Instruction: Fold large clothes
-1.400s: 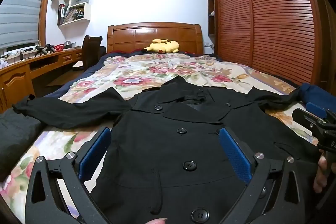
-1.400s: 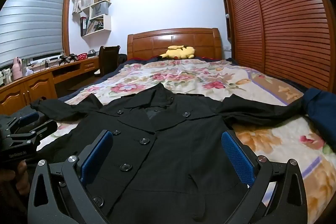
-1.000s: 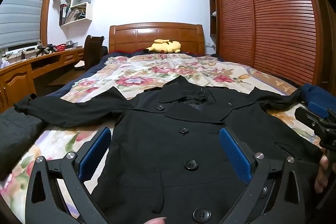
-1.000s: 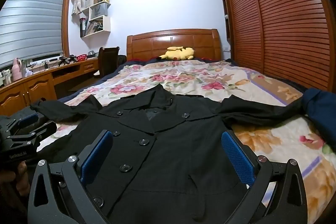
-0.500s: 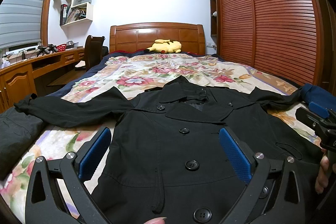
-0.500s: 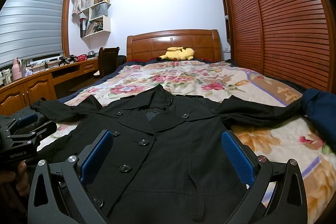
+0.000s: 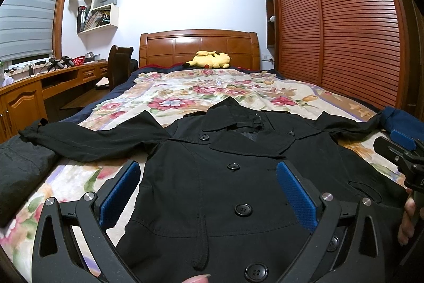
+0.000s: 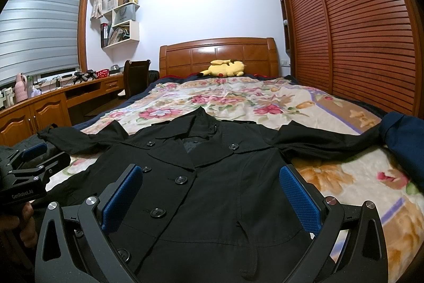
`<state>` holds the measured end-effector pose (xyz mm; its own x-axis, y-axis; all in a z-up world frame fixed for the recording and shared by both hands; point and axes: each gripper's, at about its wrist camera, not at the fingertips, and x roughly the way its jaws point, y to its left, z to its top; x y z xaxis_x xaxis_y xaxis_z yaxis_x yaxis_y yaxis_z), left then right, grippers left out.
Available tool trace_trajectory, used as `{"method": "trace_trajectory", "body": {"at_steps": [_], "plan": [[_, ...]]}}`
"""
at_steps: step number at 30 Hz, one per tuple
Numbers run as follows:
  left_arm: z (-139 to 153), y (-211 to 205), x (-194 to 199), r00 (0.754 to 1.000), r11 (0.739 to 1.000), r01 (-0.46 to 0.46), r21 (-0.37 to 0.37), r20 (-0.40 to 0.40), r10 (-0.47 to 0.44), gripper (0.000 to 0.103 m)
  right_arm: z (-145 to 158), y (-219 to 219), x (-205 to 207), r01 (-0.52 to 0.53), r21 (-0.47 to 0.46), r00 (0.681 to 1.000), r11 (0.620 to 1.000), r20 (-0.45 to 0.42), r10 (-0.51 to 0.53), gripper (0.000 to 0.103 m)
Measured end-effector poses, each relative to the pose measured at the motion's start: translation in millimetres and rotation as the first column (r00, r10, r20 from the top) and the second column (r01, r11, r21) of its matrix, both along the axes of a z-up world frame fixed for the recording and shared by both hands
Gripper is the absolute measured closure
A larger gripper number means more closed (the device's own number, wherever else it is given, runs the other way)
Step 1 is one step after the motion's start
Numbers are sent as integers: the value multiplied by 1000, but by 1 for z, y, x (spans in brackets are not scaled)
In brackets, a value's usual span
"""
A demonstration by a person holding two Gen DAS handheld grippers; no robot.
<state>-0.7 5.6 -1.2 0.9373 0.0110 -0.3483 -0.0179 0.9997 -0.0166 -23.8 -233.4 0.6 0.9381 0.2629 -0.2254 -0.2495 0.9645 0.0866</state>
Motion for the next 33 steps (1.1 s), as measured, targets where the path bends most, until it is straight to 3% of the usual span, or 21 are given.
{"method": "trace_trajectory", "body": {"at_steps": [33], "plan": [[2,2,-1,1000,1000,-2,6,4,2,0,1,-1,0,-3,1,1000,1000,0,3,0]]}}
